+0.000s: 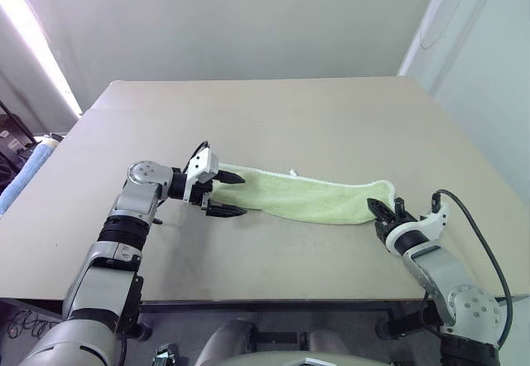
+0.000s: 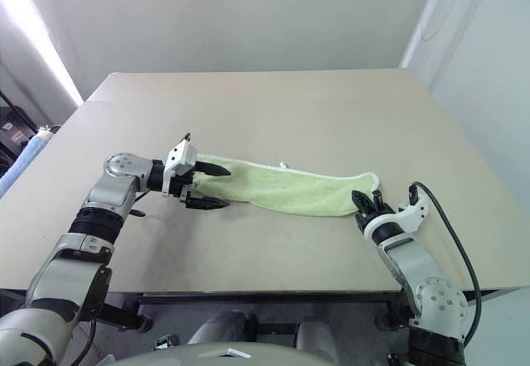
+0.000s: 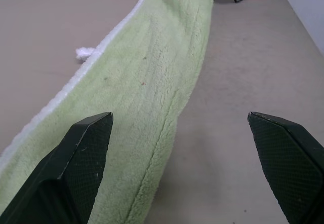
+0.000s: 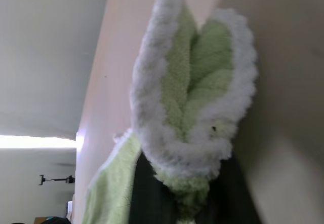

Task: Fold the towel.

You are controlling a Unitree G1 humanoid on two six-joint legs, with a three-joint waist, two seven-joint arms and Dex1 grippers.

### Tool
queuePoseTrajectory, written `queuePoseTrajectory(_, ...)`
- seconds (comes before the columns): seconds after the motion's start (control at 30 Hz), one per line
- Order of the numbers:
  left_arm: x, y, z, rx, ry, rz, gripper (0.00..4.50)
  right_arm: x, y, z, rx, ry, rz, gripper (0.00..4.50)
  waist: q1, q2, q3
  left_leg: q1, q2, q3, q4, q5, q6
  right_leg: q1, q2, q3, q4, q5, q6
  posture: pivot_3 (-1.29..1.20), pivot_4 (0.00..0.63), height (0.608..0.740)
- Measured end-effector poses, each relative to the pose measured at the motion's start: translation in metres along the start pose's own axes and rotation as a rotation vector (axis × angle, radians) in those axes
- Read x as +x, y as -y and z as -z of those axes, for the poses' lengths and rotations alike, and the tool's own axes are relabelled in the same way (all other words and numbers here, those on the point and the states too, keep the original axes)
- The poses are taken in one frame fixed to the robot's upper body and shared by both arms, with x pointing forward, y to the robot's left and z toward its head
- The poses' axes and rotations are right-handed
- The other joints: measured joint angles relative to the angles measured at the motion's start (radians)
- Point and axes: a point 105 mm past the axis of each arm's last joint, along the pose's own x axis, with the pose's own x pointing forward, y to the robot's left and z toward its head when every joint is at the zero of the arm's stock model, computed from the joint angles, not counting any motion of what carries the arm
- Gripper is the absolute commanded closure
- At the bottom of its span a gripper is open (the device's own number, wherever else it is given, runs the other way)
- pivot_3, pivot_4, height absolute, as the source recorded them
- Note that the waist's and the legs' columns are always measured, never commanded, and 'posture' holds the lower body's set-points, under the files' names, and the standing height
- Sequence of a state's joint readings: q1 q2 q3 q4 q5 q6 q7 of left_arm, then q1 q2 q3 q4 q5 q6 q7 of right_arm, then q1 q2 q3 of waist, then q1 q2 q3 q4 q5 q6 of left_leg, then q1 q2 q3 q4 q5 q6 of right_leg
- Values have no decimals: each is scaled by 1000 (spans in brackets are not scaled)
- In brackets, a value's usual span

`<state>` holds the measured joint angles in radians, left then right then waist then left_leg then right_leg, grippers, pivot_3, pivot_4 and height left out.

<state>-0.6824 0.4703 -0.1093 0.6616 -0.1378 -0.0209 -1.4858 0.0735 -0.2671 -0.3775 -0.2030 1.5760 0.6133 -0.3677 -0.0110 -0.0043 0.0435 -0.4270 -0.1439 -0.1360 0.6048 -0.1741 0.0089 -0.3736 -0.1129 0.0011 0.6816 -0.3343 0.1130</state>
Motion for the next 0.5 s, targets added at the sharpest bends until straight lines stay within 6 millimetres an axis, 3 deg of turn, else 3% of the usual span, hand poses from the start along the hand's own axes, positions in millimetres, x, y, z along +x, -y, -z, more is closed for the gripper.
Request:
queuePoseTrajectory(0.13,-2,-3,4,-14,-7,-19,0,-8,8,-17,-23,44,35,4439,3,0,0,0,0,0,1,0,0,0,0,0,0,0,0,0,0,706)
queuePoseTrajectory(0.37,-8,-15,1,14,-27,-61,0,-37,10,-67,-93,152,69,4439,3,0,0,0,0,0,1,0,0,0,0,-1,0,0,0,0,0,706)
queuePoseTrajectory(0.5,-9,-15,5,9,-38,-68,0,-44,4,-77,-187,127,99,4439,-4,0,0,0,0,0,1,0,0,1,0,-1,0,0,0,0,0,706)
